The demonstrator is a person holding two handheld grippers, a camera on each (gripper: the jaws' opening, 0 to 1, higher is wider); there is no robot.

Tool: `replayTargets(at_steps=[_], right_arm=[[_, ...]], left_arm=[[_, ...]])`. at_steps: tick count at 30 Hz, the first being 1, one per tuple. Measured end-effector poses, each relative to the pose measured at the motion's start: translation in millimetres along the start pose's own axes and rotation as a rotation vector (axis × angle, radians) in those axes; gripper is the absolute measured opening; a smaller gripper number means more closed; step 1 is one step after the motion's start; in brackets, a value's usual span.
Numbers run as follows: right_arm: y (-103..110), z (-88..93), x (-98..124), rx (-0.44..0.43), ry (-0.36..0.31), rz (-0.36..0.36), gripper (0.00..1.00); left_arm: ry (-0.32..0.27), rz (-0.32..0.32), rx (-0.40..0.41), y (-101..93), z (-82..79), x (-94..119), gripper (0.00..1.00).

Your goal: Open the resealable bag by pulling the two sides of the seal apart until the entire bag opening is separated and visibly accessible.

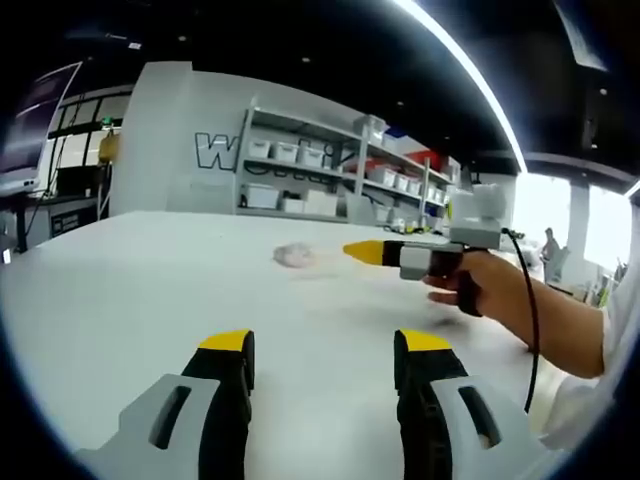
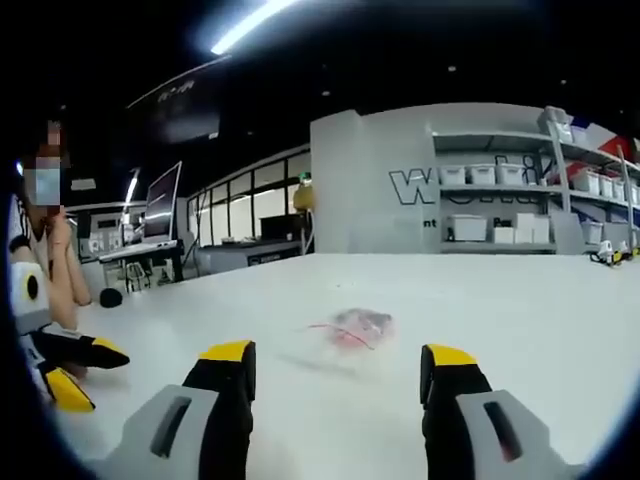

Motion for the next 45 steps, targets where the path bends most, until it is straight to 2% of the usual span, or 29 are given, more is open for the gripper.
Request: replayTargets(at_steps=[16, 22, 45], right_arm=[[-5.0, 2.9, 31.2, -0.025, -0.027, 0.035, 0.66], [-7.9, 2.6, 45.8, -0.036, -0.043, 0.056, 0.66], [-6.1, 4.8, 63.5, -0.028, -0.051, 0.057, 0.64]], left_arm=[[-0.009, -0.011, -0.005, 0.5, -0.2, 0.5, 0.56], [-0.042, -0.015, -0.015, -1.9, -3.2, 3.5, 0.56], [-0.045, -0.020, -0.018, -3.9, -6.0, 2.6, 0.56]])
Point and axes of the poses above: the point that each gripper's makers call its tool centre point, and the gripper's own axes: x roughly backward along the fingers, y roughly to its left, z roughly out of its underside, the point moved 6 cm from there along x, roughly backward along the fingers, and after that the axes turned 8 degrees about z, right-handed, at the moved point
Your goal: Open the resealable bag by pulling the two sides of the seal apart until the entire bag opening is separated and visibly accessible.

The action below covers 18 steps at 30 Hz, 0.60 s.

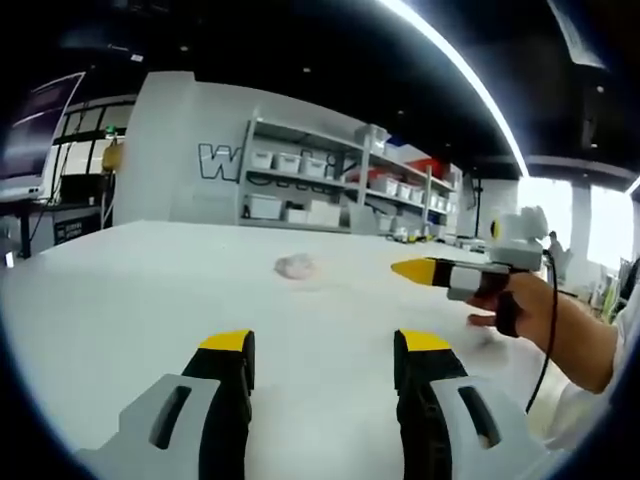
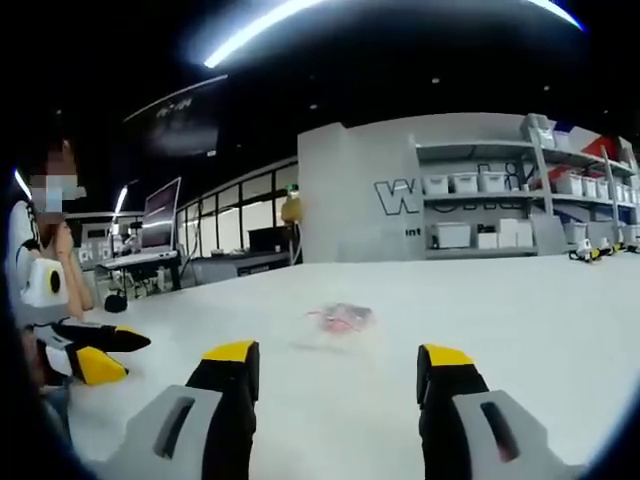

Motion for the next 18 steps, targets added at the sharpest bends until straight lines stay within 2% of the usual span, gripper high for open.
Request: replayTargets(at_steps=[15, 18], right_arm=[[-4.0, 2.6, 22.8, 0.009, -0.003, 0.011, 0.64], [-2.4, 3.2, 28.5, 0.017, -0.005, 0.016, 0.65]], left_arm=[[0.009, -0.007, -0.009, -5.7, -2.5, -5.3, 0.56], [0.003, -0.033, -0.009, -5.6, -3.2, -6.3, 0.61]])
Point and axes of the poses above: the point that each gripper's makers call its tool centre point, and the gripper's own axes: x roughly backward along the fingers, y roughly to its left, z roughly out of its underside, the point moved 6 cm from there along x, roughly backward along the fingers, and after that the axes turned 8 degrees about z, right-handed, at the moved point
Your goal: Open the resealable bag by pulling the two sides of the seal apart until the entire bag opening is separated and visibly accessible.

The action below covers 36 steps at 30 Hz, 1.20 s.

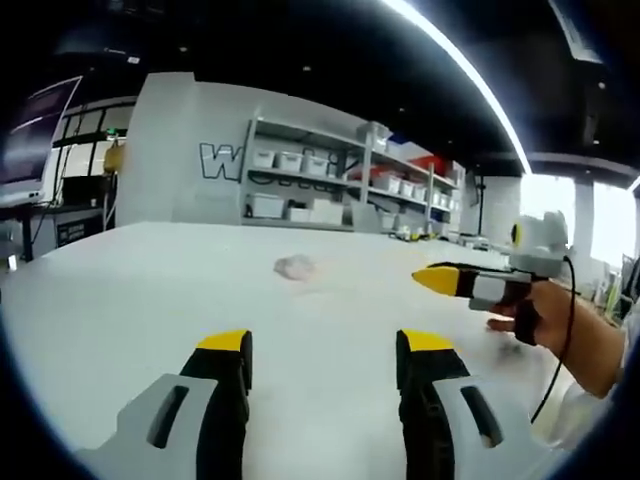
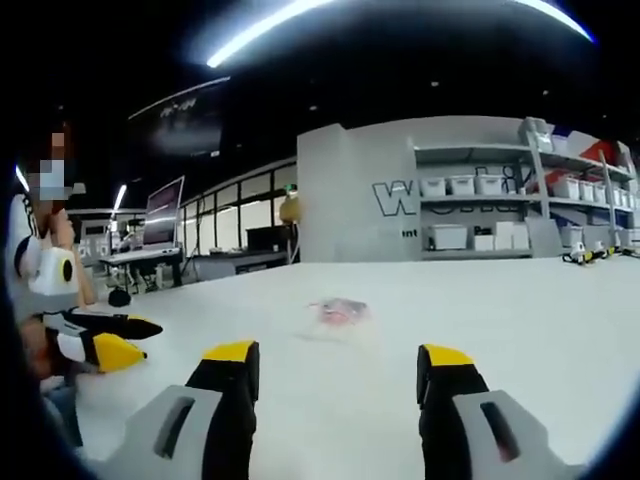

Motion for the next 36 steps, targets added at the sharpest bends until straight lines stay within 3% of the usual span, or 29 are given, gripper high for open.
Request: replayTargets(at_steps=[2, 5, 11, 17, 20, 36], right_arm=[[1.2, -0.7, 3.6, 0.006, -0.005, 0.010, 0.68], [2.6, -2.8, 7.6, 0.031, -0.025, 0.047, 0.82], [3.4, -3.7, 10.8, 0.045, -0.039, 0.086, 0.99], [-3.3, -5.3, 14.0, 0.051, -0.043, 0.123, 1.00], [-5.8, -1.6, 12.7, 0.042, -0.005, 0.124, 1.00], [-1.6, -0.1, 10.2, 0.076, -0.003, 0.107, 1.00]], left_arm=[[-0.047, -0.051, -0.007, 2.7, -5.0, 1.0, 0.70], [-0.100, -0.112, -0.044, 7.7, -12.2, 3.9, 0.86], [-0.110, -0.164, -0.062, 14.0, -13.4, 6.6, 1.00], [-0.140, -0.238, -0.138, 18.0, -22.8, 10.1, 1.00], [-0.122, -0.246, -0.154, 17.1, -22.0, 8.2, 1.00], [-0.073, -0.240, -0.168, 17.7, -14.8, 7.5, 1.00]])
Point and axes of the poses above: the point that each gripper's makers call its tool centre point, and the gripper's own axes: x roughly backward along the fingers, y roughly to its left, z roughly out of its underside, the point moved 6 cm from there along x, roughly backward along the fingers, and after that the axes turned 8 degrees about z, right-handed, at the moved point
